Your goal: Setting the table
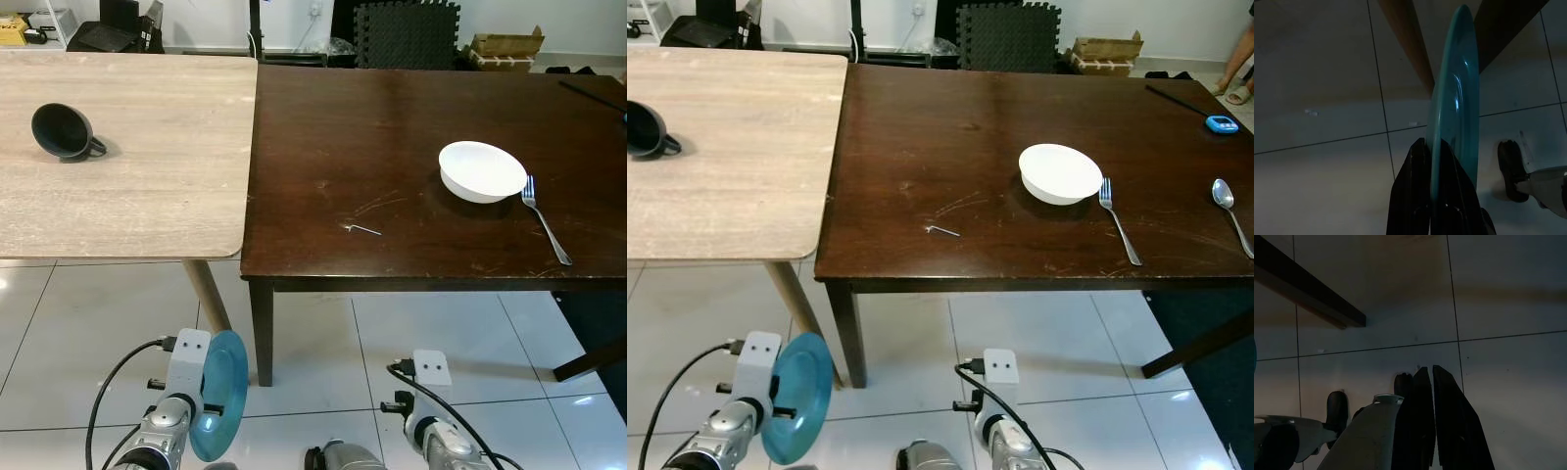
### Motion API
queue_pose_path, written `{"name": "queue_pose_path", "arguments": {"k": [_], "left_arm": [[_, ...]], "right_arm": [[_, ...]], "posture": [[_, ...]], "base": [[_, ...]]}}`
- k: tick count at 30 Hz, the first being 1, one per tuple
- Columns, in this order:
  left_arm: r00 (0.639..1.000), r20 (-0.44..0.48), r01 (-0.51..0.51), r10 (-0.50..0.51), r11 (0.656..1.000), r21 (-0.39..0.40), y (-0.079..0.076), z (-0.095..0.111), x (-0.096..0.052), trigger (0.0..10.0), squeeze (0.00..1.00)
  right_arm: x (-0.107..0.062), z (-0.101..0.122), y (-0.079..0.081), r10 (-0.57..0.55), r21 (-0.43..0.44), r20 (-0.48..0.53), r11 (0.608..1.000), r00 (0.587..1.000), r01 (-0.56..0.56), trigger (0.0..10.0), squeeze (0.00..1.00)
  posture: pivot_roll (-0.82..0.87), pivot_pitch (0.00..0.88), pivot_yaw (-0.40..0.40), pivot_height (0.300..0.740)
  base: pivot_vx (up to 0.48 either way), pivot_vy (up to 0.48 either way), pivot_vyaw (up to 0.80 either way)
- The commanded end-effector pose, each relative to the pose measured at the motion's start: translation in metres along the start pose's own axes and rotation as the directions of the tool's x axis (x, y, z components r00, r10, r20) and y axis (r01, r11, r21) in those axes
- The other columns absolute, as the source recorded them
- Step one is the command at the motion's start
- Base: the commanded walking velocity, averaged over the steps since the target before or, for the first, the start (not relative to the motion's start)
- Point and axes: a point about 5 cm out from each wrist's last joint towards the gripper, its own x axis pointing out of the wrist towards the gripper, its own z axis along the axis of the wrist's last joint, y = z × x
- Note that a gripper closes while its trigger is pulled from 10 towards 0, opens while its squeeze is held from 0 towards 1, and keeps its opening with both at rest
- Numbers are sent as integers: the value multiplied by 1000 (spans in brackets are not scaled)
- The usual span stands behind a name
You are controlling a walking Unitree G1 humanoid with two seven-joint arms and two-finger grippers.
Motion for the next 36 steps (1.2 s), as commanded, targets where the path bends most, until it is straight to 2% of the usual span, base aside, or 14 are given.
{"name": "queue_pose_path", "arguments": {"k": [1, 36], "left_arm": [[1000, -17, 5, -5, 1000, -8, -2, -5, -1, 10000, 0], [1000, -19, -4, 3, 1000, -10, 1, -7, -1, 10000, 0]], "right_arm": [[-1, -4, -1, -2, 1, -15, 1000, 1000, 2, 10000, 0], [-2, -6, -1, 0, 0, -16, 1000, 1000, 0, 10000, 0]], "posture": [[52, 20, 3, 740], [59, 24, -4, 740]], "base": [[0, 0, 0], [0, 0, 0]]}}
